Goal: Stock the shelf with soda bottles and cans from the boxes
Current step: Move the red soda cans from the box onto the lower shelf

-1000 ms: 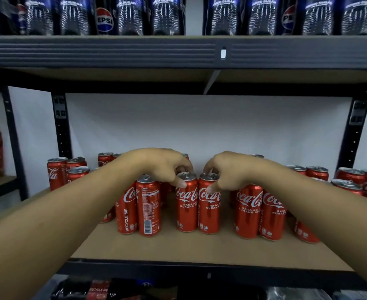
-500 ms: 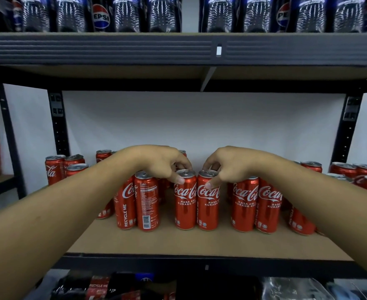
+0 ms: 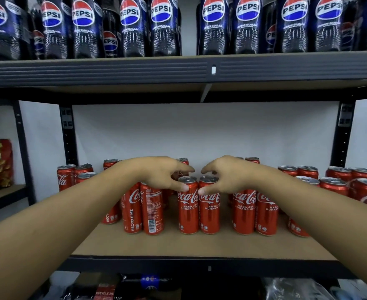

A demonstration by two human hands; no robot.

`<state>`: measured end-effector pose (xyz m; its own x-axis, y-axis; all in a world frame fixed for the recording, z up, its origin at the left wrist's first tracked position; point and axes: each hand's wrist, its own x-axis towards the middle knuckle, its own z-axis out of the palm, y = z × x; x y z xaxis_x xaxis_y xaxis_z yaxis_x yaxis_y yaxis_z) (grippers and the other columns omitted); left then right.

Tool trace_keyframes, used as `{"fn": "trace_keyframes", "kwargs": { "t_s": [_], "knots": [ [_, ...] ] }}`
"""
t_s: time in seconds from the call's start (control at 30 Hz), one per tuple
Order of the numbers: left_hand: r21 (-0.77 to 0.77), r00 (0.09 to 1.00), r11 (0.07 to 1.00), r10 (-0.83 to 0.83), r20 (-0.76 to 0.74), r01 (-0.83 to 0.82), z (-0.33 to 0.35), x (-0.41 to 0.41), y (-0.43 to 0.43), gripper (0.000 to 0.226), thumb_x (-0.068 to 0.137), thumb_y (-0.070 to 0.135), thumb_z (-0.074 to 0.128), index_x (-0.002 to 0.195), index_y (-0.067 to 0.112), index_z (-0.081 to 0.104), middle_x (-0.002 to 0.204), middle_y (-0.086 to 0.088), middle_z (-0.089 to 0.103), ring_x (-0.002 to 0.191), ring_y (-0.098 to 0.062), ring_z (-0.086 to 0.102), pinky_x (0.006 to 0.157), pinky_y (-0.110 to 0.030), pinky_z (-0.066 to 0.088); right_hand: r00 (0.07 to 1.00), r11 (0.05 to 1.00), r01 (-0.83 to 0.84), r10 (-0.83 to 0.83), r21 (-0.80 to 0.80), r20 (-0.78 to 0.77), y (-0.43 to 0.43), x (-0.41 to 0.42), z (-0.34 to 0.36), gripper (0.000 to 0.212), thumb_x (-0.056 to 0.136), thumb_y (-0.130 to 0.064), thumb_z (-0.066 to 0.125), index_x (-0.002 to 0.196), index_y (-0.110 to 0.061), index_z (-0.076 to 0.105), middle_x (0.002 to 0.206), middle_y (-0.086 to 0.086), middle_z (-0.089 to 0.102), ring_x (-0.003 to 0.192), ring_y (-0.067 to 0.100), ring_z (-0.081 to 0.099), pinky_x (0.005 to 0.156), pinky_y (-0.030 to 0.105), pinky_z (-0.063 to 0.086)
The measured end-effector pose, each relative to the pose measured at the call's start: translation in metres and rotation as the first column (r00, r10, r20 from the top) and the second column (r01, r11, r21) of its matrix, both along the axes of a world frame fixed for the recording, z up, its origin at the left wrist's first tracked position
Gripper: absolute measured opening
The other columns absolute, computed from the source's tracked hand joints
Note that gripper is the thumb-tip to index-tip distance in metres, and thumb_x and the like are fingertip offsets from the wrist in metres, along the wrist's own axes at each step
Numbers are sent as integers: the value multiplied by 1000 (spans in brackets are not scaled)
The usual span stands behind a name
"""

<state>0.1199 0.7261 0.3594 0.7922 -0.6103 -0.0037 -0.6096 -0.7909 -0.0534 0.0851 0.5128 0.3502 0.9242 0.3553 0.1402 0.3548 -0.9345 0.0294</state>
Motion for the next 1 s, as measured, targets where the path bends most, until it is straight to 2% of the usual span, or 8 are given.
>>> {"fn": "trace_keyframes", "kwargs": {
  "t_s": [0.2,0.4,0.53,0.6,0.7,0.83,0.93,1.0],
  "knots": [
    [12,998,1000,-26,60,25,7,-17,22,67,95,56,60,154,34,38,155,12,45,139,-13,46,114,-40,41,991,996,-82,80,24,104,9,-13,-2,68,92,-71,50,143,-27,53,144,-6,57,132,17,52,105,41,48],
    [70,996,995,62,64,-67,23,-37,59,58,96,55,60,149,40,43,151,17,49,135,-10,48,110,-35,42,978,979,-184,174,85,113,37,-18,9,54,98,-57,53,144,-28,53,147,-8,55,133,14,51,103,30,43],
    [82,986,984,152,63,-157,40,-38,82,52,98,50,61,146,35,48,139,19,54,118,-5,52,99,-30,44,982,975,-187,181,121,57,63,1,22,50,97,-55,56,140,-30,58,140,-10,60,120,12,58,90,26,43],
    [66,981,980,182,72,-186,46,-26,90,49,97,48,62,143,33,50,141,14,55,117,-5,54,101,-33,47,987,979,-164,163,118,15,77,18,25,52,95,-60,55,137,-29,61,136,-10,62,112,11,58,90,28,45],
    [58,966,968,239,102,-245,53,6,93,48,96,46,63,140,30,54,138,9,58,117,-12,60,100,-37,51,993,985,-111,116,129,-36,90,50,29,49,94,-58,58,134,-30,63,136,-9,63,115,14,60,97,35,49],
    [105,949,950,276,153,-293,52,54,85,49,94,51,64,137,28,57,130,9,60,108,-14,56,89,-33,47,993,996,-77,80,35,-83,102,96,31,44,94,-46,64,133,-27,62,135,-6,62,114,16,59,86,31,47],
    [136,940,930,334,68,-340,42,95,84,63,85,58,70,139,31,54,129,10,61,104,-13,63,90,-35,52,988,998,-69,68,-5,-135,110,127,26,55,91,-58,63,136,-26,58,135,-5,61,115,18,58,91,34,50],
    [146,927,923,369,-67,-357,33,117,84,74,78,59,76,142,34,50,131,7,64,89,-12,74,88,-38,58,977,997,-71,68,-11,-204,115,142,20,65,89,-61,62,144,-29,50,144,-6,55,124,19,55,100,40,49]
  ]
}}
